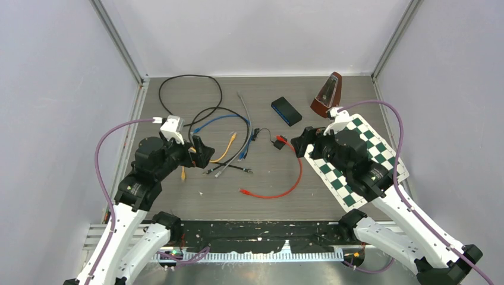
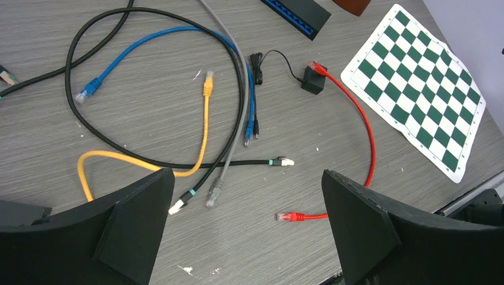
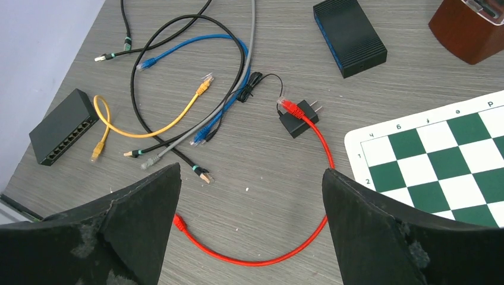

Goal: Insert the plug into the switch port
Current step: Pick up the connector from the center of the board.

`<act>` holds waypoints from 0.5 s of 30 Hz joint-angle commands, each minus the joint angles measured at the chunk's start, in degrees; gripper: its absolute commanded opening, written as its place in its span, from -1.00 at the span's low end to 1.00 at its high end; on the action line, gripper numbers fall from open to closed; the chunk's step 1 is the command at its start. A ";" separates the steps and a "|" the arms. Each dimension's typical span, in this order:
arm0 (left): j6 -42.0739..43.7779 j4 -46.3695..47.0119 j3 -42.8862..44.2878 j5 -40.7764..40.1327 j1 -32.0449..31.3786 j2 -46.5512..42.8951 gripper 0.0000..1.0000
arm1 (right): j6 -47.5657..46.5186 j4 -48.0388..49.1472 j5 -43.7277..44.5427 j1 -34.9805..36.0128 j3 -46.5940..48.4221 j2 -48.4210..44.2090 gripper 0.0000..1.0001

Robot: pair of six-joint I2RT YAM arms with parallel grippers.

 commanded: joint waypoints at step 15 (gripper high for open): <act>-1.73 -3.21 -0.11 -16.23 -0.72 -2.14 0.98 | -5.48 13.92 4.11 -0.19 -2.81 7.41 0.95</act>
